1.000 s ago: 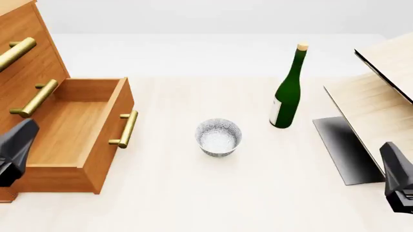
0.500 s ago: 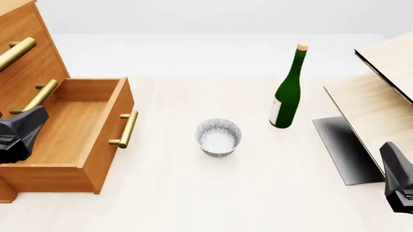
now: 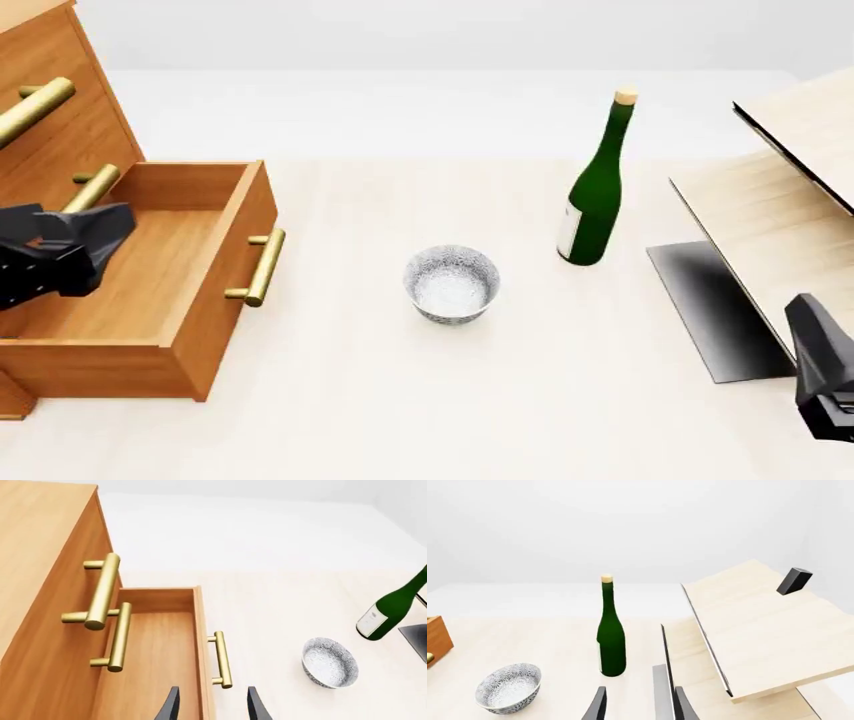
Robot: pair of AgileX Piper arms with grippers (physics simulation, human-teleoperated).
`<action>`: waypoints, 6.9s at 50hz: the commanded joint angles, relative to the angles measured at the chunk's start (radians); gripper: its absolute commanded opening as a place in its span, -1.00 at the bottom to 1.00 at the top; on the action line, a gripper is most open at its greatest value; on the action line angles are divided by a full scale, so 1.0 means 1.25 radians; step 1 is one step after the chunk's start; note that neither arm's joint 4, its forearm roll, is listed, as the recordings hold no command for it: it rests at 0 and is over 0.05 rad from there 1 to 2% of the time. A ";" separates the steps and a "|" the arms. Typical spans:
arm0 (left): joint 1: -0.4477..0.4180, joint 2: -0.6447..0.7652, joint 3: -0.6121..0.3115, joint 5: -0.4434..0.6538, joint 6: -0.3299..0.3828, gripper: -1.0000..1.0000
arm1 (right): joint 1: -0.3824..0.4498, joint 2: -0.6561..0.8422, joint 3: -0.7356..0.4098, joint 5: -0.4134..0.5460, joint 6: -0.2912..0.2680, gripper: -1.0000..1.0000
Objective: Put the bowl in the bottom drawer of the cabinet and close it.
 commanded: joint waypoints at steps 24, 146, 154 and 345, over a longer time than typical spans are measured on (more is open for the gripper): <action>0.014 0.177 -0.069 -0.004 0.004 1.00 | 0.000 0.000 0.000 0.000 0.000 1.00; -0.050 0.528 0.041 -0.236 -0.056 1.00 | 0.000 0.000 0.000 0.000 0.000 1.00; -0.055 0.545 0.049 -0.249 -0.062 1.00 | 0.000 0.000 0.000 0.000 0.000 1.00; -0.323 0.259 -0.168 -0.063 -0.071 1.00 | 0.000 0.000 0.000 0.000 0.000 1.00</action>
